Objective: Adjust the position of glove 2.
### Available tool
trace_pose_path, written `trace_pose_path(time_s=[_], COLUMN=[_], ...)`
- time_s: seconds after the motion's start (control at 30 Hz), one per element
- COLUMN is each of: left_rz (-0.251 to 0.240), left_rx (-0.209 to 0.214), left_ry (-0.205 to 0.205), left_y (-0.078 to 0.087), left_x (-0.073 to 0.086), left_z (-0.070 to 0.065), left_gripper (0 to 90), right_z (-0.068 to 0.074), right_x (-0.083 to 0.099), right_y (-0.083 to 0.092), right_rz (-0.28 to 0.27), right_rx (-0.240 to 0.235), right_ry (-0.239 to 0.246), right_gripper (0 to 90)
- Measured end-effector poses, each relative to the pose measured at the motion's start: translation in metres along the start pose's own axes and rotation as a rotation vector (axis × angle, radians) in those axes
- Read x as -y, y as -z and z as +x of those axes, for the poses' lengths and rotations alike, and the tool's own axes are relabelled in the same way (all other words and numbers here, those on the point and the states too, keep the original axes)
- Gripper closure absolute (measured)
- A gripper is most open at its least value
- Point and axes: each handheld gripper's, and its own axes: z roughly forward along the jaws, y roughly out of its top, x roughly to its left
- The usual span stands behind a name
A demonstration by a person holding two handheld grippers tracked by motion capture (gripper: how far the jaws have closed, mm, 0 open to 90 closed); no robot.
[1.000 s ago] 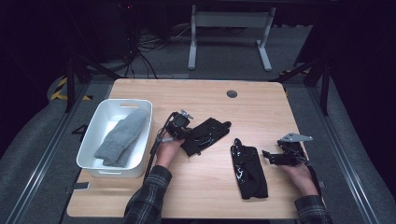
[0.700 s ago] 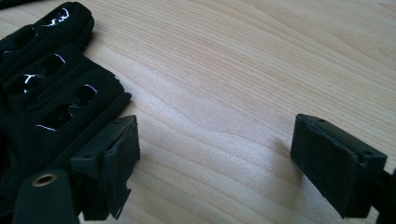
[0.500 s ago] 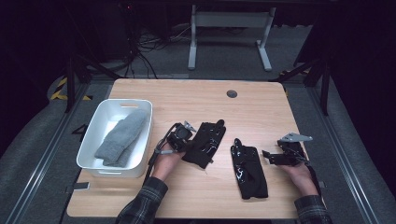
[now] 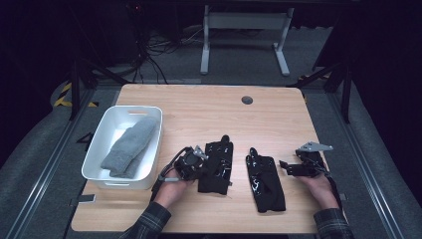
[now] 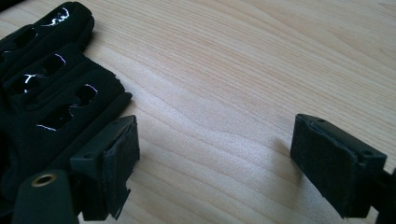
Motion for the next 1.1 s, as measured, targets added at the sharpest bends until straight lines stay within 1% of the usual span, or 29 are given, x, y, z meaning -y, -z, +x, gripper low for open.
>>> trace_pose_path(time_s=[0.1,0.17,0.23,0.27,0.3,0.33,0.37,0.4,0.47,0.53,0.57,0.63,0.7,0.73,0.77,0.8,0.87,0.93,0.97,1.0,1.07,1.1], left_rz=[0.002,-0.004,-0.033,-0.052,-0.074,-0.074,-0.084,-0.098,-0.121,-0.126,-0.120,-0.118,-0.117,-0.123,-0.130,-0.127,-0.113,-0.088,-0.092,-0.096,-0.082,-0.088], left_rx=[0.015,0.017,0.024,0.027,0.017,0.017,0.009,0.000,-0.014,-0.018,-0.020,-0.024,-0.023,-0.027,-0.022,-0.018,-0.038,-0.055,-0.055,-0.055,-0.061,-0.056], left_ry=[-0.022,-0.019,-0.010,0.001,0.009,0.009,0.019,0.034,0.078,0.101,0.114,0.128,0.144,0.151,0.162,0.161,0.146,0.128,0.129,0.125,0.104,0.102], left_y=[0.002,0.002,0.007,0.009,0.014,0.014,0.015,0.016,0.017,0.014,0.011,0.006,0.003,0.001,0.000,-0.002,-0.005,-0.009,-0.010,-0.011,-0.012,-0.012], left_x=[0.004,0.005,0.005,0.004,0.002,0.002,0.001,0.000,-0.001,-0.001,-0.001,-0.001,-0.002,-0.002,-0.004,-0.005,-0.008,-0.010,-0.010,-0.010,-0.012,-0.012], left_z=[-0.005,-0.006,-0.005,-0.004,0.000,0.000,0.002,0.007,0.017,0.023,0.025,0.029,0.032,0.033,0.033,0.033,0.032,0.029,0.028,0.027,0.023,0.022], left_gripper=[90.0,89.8,89.0,87.0,83.2,82.1,82.1,79.9,76.5,74.6,72.7,70.1,67.4,66.5,64.6,63.6,63.1,65.1,66.0,67.6,74.1,77.3], right_z=[0.000,0.000,0.000,0.000,0.000,0.000,0.000,0.000,0.000,0.000,0.000,0.000,0.000,0.000,0.000,0.000,0.000,0.000,0.000,0.000,0.000,0.000], right_x=[0.000,0.000,0.000,0.000,0.000,0.000,0.000,0.000,0.000,0.000,0.000,0.000,0.000,0.000,0.000,0.000,0.000,0.000,0.000,0.000,0.000,0.000], right_y=[0.000,0.000,0.000,0.000,0.000,0.000,0.000,0.000,0.000,0.000,0.000,0.000,0.000,0.000,0.000,0.000,0.000,0.000,0.000,0.000,0.000,0.000], right_rz=[0.000,0.000,0.000,0.000,0.000,-0.001,-0.001,0.000,0.000,0.000,0.000,0.000,-0.001,0.000,0.000,-0.001,0.000,-0.001,0.000,-0.001,-0.001,-0.001], right_rx=[0.000,0.000,0.000,0.000,0.000,0.000,0.000,0.000,0.000,0.000,0.000,0.000,0.000,0.000,0.000,0.000,0.000,-0.001,-0.001,0.000,0.000,-0.001], right_ry=[0.000,0.000,0.000,0.000,0.002,0.002,0.002,0.001,0.001,0.001,0.001,0.001,0.000,0.001,0.001,0.002,0.001,0.001,0.001,0.001,0.002,0.002], right_gripper=[16.3,16.3,16.3,16.3,16.2,16.3,16.3,16.2,16.2,16.2,16.2,16.3,16.2,16.2,16.2,16.2,16.3,16.2,16.2,16.2,16.3,16.2])
